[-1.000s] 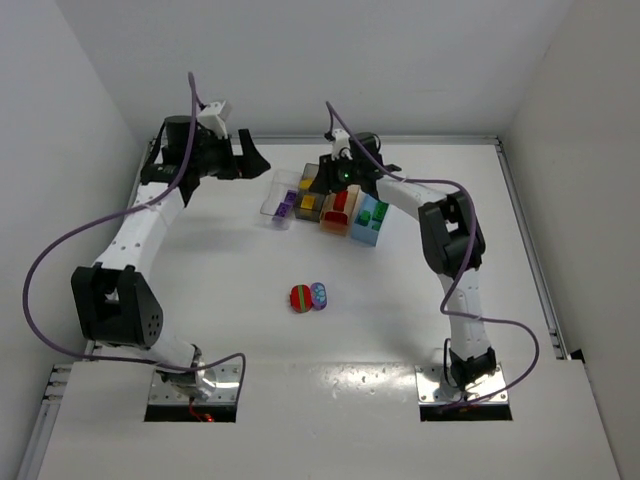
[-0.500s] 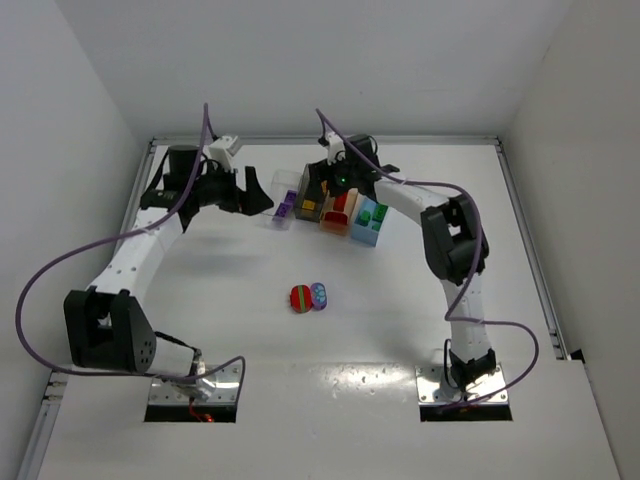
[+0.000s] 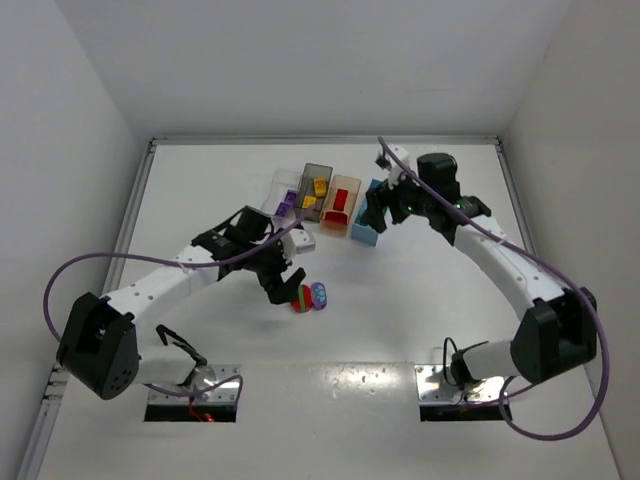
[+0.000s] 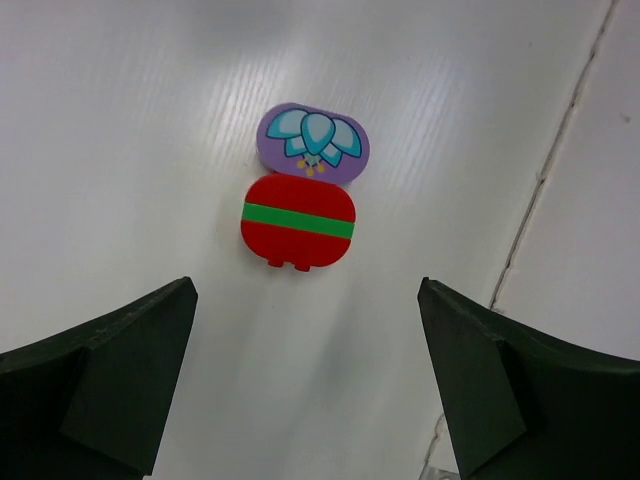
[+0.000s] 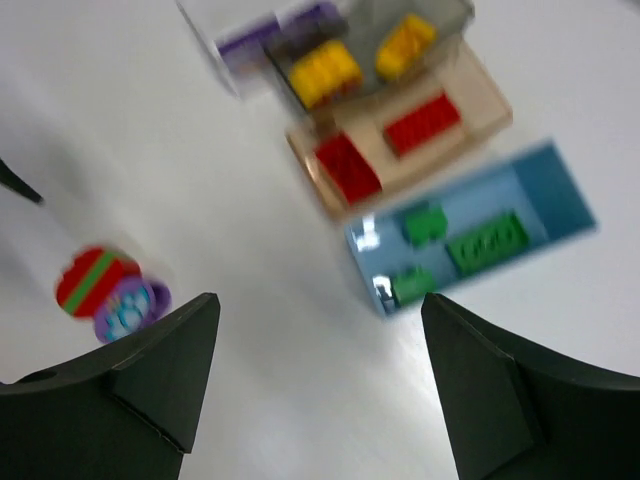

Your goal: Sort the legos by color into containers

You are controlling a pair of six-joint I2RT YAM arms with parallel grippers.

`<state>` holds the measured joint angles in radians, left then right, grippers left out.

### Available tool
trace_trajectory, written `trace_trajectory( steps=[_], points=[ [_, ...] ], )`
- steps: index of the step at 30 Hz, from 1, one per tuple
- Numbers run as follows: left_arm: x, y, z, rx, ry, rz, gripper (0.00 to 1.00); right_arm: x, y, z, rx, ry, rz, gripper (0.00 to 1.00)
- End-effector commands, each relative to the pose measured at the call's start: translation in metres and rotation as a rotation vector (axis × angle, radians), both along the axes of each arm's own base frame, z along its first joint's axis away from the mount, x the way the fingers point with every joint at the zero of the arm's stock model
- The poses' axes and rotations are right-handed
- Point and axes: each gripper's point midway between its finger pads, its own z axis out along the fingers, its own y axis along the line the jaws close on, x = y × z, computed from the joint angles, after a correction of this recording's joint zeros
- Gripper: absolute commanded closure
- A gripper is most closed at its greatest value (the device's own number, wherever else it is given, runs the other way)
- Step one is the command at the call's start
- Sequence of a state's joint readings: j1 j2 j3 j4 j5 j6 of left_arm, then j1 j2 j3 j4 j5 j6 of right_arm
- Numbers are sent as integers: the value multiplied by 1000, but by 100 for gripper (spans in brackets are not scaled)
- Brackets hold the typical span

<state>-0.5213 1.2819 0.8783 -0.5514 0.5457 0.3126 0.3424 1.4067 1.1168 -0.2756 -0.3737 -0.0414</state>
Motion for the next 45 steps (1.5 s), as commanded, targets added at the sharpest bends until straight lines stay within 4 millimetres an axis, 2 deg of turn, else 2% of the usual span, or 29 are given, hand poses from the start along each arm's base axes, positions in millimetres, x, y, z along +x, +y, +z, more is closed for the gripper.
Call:
trace_trajectory(
  steps=[1,4,5,6,7,10,15,18,21,25,27,28,30,31,32,34,39,41,42,43,45],
  points=[
    [-1,-2,-9,64,-101,-70,0,-24,-48,-45,-121,94,-60,18],
    [-4,-7,-25,117,-138,-78,0,-32,-74,-48,-113,104,-123,19],
    [2,-12,-26,121,-168,-76,0,-33,-79,-48,-105,108,-144,19],
    [-2,-16,-30,128,-177,-85,0,-37,-83,-48,-98,113,-150,19],
    [0,-14,-39,160,-189,-75,0,-37,-90,-48,-90,125,-166,19],
    [3,-24,-48,179,-220,-81,0,-39,-101,-46,-74,131,-202,19],
    [14,-34,-60,194,-251,-45,0,-47,-113,-47,-65,166,-229,19],
    [16,-34,-74,216,-230,-37,0,-46,-117,-44,-58,169,-241,19],
    [15,-36,-88,234,-198,-49,0,-46,-119,-42,-50,172,-242,19],
    [13,-39,-95,238,-180,-83,0,-46,-116,-42,-46,187,-219,19],
    [7,-38,-99,238,-162,-105,14,-48,-110,-43,-25,199,-192,21],
    [4,-35,-102,244,-155,-106,31,-47,-110,-42,-12,212,-186,21],
    [4,-35,-102,242,-149,-99,46,-51,-101,-43,36,245,-157,24],
    [2,-36,-95,220,-155,-95,52,-56,-88,-40,103,281,-117,29],
    [3,-37,-90,210,-166,-93,62,-57,-82,-38,145,300,-101,32],
    [5,-40,-78,179,-181,-70,68,-62,-61,-37,294,393,-64,37],
    [20,-57,-17,55,-251,12,68,-75,-13,-30,599,605,36,41],
    [26,-64,6,16,-281,25,68,-75,7,-32,632,661,69,41],
    [28,-66,16,-3,-299,28,68,-73,20,-22,621,647,116,40],
    [29,-68,21,-15,-303,22,68,-75,25,-25,608,677,123,38],
    [30,-75,35,-53,-318,9,68,-64,33,-26,600,691,126,32]
  ],
)
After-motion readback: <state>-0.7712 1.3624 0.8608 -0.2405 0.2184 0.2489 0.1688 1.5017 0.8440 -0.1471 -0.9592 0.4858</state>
